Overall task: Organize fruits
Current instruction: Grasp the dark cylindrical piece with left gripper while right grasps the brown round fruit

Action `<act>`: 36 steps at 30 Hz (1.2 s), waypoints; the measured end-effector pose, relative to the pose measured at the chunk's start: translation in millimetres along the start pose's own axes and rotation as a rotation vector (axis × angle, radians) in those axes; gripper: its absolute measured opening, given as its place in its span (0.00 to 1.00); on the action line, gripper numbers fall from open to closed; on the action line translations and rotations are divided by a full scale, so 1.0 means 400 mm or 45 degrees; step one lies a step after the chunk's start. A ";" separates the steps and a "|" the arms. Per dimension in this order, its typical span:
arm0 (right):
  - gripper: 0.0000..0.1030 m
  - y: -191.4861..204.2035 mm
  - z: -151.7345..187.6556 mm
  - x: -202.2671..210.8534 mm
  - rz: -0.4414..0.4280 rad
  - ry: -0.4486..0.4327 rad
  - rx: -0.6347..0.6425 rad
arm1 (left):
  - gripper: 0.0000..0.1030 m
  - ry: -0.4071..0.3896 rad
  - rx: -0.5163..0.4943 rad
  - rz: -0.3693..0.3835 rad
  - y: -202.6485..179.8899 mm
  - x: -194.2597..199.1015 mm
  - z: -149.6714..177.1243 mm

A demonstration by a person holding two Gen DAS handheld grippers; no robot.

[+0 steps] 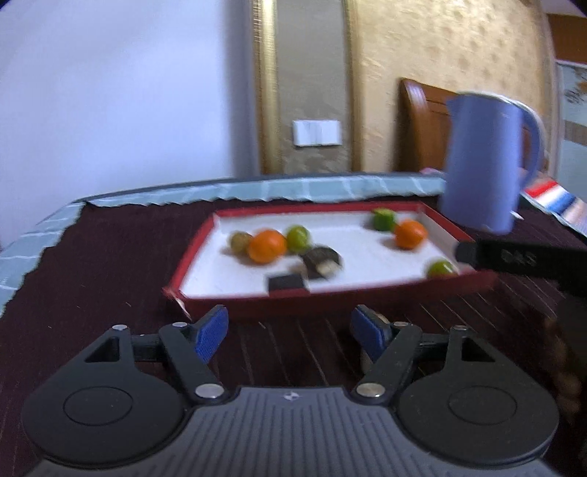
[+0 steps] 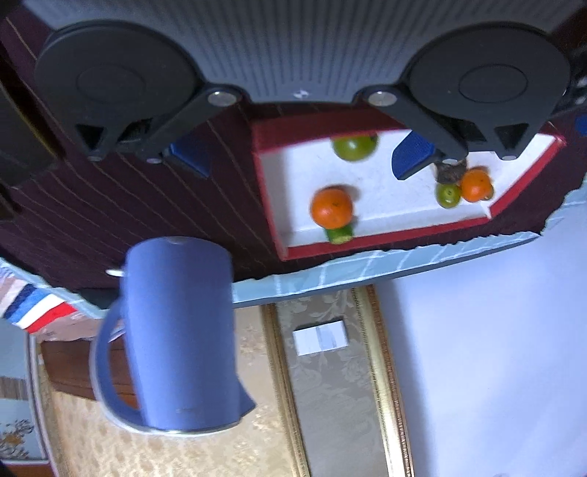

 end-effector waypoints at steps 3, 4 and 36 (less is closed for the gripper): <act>1.00 -0.015 0.012 0.017 0.086 -0.004 -0.013 | 0.73 0.007 -0.063 0.071 -0.044 0.012 0.023; 1.00 -0.021 0.011 0.022 0.114 -0.012 -0.019 | 0.73 0.008 -0.090 0.076 -0.061 0.010 0.028; 1.00 0.064 0.060 0.036 -0.144 0.138 0.146 | 0.31 0.095 0.038 -0.107 0.069 -0.049 0.028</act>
Point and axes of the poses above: each gripper's, at about its wrist camera, not at the fingertips, and x roughly against the way its jaws point, y to its left, z to its underside, the point moved 5 cm from there along -x, roughly the way its jaws point, and after that the axes turned 3 degrees about x, right-handed, at the moved point
